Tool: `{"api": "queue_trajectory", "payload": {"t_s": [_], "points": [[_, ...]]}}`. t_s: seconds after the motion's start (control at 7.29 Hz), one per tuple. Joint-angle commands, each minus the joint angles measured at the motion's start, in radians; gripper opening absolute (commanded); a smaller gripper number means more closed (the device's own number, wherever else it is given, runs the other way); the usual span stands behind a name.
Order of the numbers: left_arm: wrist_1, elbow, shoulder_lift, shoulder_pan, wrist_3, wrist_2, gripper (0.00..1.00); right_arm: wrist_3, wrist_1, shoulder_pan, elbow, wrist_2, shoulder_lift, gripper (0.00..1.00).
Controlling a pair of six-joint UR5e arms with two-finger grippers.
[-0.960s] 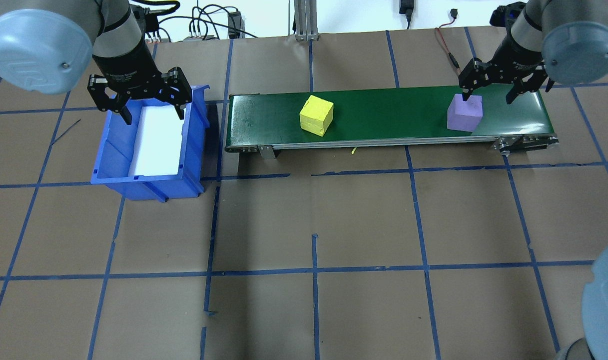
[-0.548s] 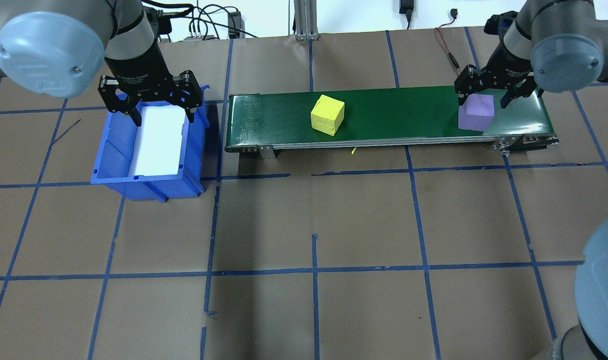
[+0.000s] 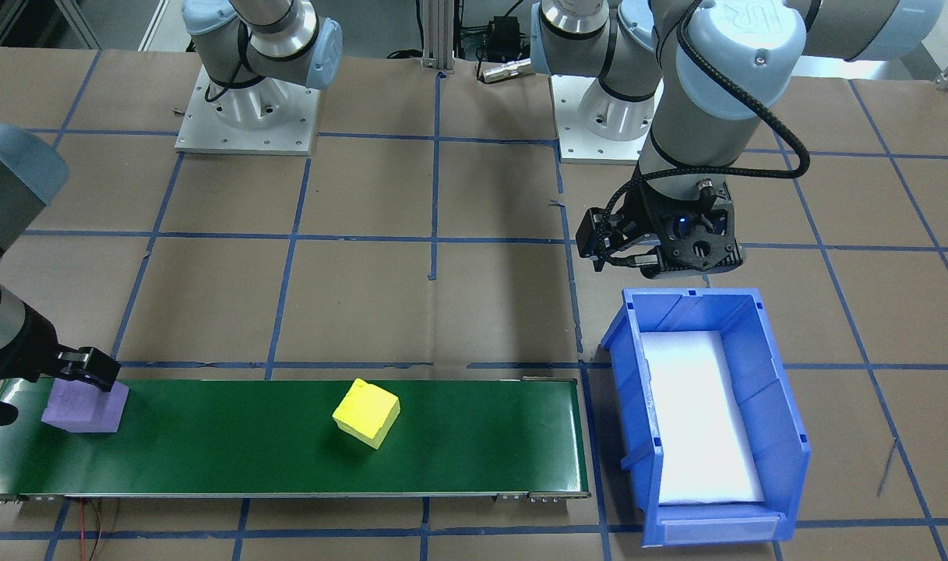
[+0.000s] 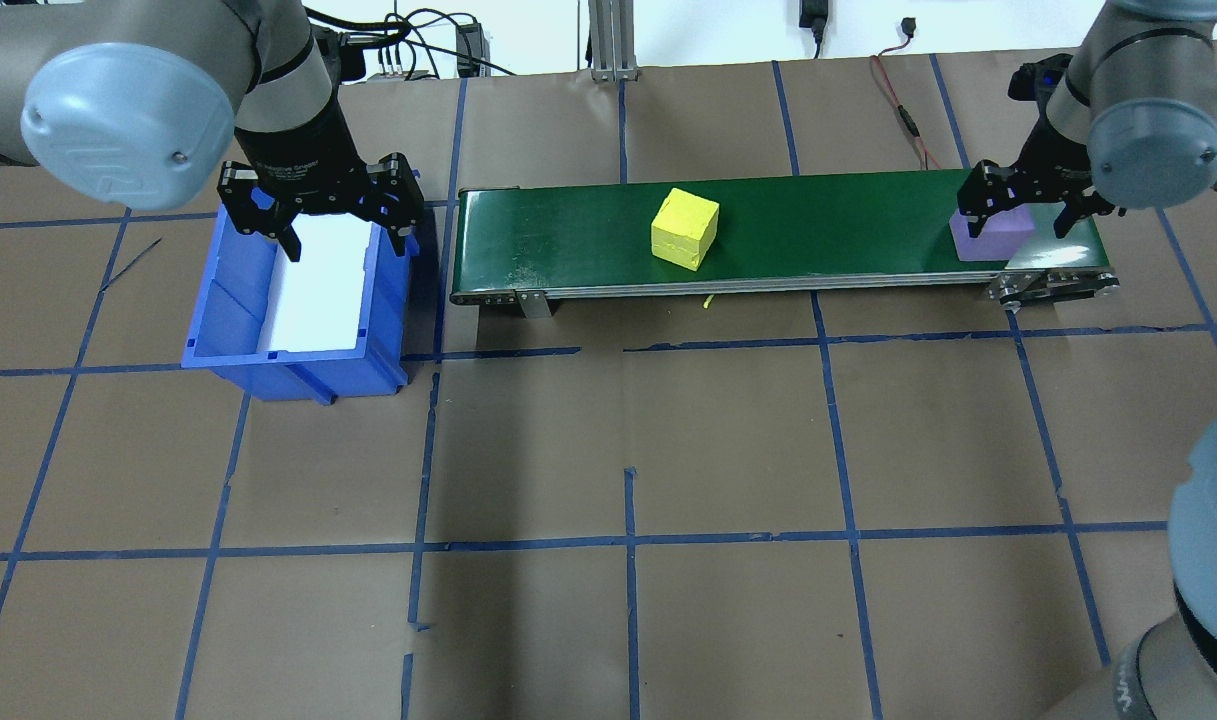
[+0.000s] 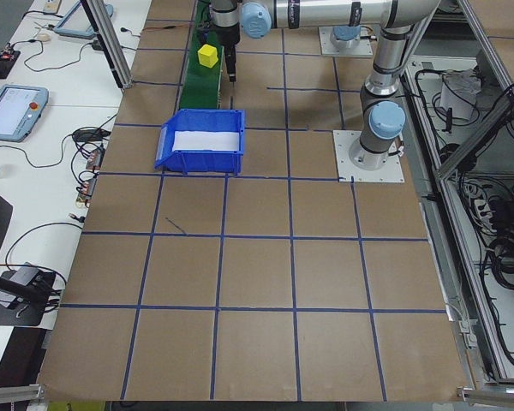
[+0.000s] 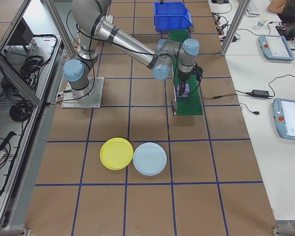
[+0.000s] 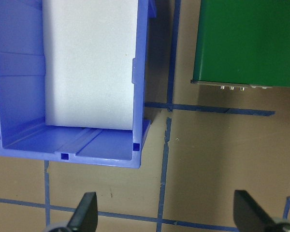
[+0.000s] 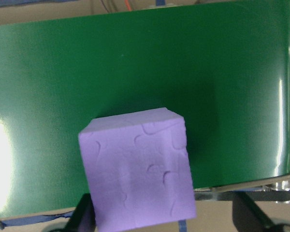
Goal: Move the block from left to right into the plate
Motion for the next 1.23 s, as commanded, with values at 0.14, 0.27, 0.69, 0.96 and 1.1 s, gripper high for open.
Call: {"api": "queue_trajectory", "payload": {"t_s": [0.14,0.27,0.69,0.96,1.1], "points": [[-0.002,-0.009,0.012,0.000,0.006,0.006,1.00,-0.003,-0.073,-0.014,-0.001,0.011,0.011,0.99],[-0.005,-0.011,0.015,0.000,0.006,0.007,1.00,-0.020,-0.120,-0.014,0.000,0.045,0.029,0.97],[-0.005,-0.011,0.015,0.002,0.006,0.006,1.00,-0.187,-0.124,-0.026,0.008,0.031,0.037,0.34],[-0.001,-0.027,0.014,0.000,-0.005,0.002,1.00,-0.223,-0.057,-0.049,0.006,-0.060,-0.031,0.21],[0.001,-0.028,0.014,0.000,-0.010,0.002,1.00,-0.249,-0.005,-0.123,0.008,-0.062,-0.073,0.21]]}}
